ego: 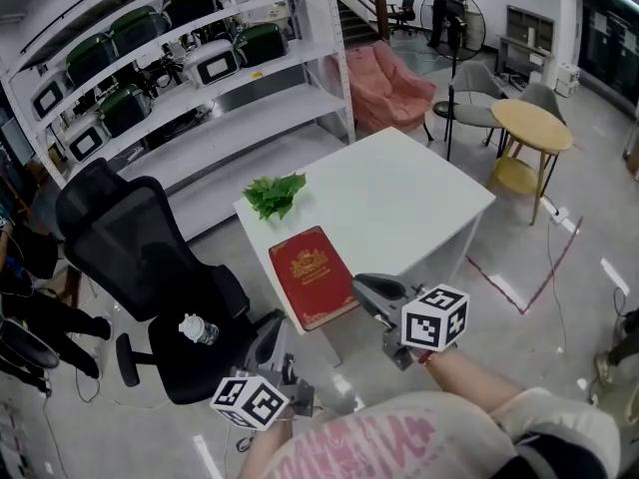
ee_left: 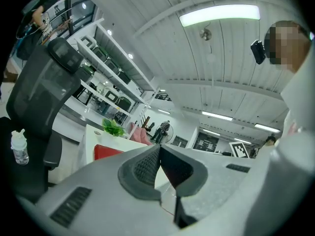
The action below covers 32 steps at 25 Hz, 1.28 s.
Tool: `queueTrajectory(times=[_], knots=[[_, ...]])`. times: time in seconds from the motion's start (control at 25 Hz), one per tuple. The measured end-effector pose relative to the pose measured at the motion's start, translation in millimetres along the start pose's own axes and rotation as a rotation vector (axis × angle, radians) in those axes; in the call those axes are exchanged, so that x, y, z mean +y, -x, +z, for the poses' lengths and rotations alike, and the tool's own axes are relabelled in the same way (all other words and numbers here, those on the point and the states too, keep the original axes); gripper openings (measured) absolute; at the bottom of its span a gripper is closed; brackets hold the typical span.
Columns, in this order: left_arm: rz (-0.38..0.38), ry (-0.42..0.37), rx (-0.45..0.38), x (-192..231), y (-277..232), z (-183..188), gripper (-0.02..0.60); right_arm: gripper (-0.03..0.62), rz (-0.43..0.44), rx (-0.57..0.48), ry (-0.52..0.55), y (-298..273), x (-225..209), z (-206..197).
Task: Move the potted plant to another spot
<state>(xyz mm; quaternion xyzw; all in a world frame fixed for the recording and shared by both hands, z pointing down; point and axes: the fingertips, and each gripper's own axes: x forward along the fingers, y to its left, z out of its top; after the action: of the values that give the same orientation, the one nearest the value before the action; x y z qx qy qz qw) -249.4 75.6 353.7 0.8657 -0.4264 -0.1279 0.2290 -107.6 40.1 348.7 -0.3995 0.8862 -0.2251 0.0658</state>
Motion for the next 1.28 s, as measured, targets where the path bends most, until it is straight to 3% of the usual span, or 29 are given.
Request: queueTrajectory(times=[0.44,1.28], knots=[[0.026,-0.029,0.052,-9,8,-28,0.003,0.025,-0.153,0.162,0.089,20,-23,-49],[0.049,-0.036,0.087,-9,9,-46,0.003,0.008,-0.2,0.257,0.115,29,-37,-71]])
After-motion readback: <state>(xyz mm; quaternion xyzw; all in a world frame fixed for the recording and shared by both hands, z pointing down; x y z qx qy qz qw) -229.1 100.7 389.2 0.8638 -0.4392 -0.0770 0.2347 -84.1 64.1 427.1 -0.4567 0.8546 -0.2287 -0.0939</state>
